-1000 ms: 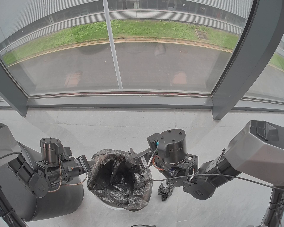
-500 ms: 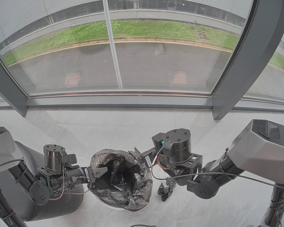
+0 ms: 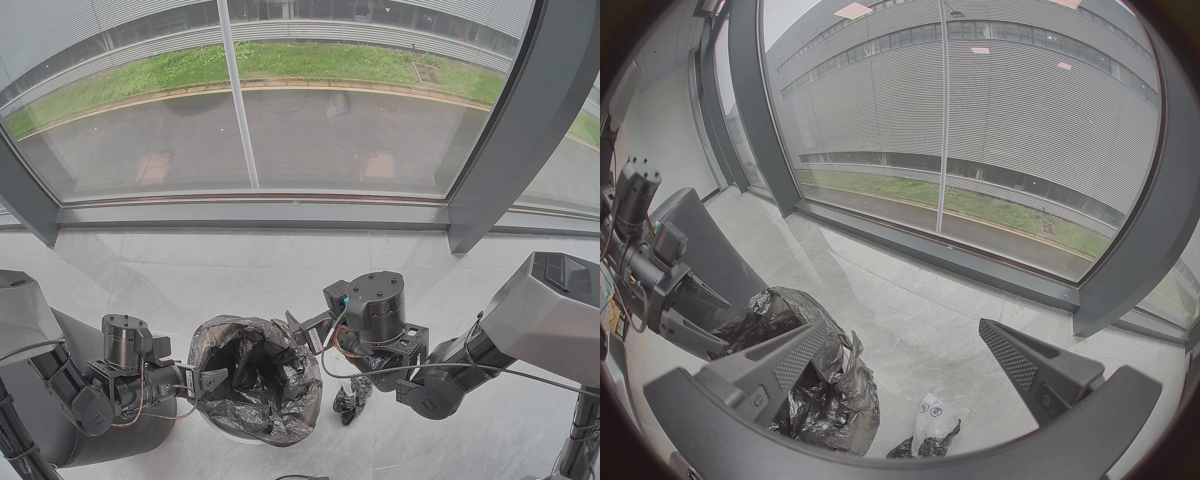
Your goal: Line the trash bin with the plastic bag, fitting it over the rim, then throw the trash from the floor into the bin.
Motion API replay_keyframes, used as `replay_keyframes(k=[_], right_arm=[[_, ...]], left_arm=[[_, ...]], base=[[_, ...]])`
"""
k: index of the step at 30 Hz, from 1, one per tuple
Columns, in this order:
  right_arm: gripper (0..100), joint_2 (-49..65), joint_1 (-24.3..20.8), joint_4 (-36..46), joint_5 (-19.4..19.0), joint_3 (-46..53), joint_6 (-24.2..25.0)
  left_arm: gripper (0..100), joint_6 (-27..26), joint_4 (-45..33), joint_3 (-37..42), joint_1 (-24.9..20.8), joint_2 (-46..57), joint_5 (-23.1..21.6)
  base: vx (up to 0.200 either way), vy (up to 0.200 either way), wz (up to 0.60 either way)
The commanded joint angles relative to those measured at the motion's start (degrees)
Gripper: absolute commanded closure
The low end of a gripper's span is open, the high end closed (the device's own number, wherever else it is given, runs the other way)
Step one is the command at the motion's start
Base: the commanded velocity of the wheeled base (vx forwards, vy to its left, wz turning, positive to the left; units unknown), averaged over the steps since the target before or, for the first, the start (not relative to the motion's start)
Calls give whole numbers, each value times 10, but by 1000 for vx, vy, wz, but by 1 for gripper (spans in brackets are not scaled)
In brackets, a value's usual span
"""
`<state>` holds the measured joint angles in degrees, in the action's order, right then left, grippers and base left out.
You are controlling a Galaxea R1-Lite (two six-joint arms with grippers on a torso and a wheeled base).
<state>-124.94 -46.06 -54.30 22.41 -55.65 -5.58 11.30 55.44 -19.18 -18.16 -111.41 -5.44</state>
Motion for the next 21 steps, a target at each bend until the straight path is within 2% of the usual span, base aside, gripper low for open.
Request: replay_keyframes(k=[1, 6, 9, 13, 21], right_arm=[[0, -2, 1, 0, -1, 0, 5], [0, -6, 4, -1, -1, 0, 6], [0, -9, 4, -10, -1, 0, 6], [0, -9, 4, -12, -10, 0, 6], [0, -12, 4, -12, -14, -2, 6]], left_arm=[[0, -4, 0, -16, 1, -36, 1], [0, -5, -1, -41, 24, -47, 3], [0, -5, -2, -67, 57, -56, 26], [0, -7, -2, -75, 84, -63, 29], [0, -7, -2, -76, 103, -65, 25]], base=[[0, 0, 0], [0, 0, 0], [0, 0, 0], [0, 0, 0], [0, 0, 0]])
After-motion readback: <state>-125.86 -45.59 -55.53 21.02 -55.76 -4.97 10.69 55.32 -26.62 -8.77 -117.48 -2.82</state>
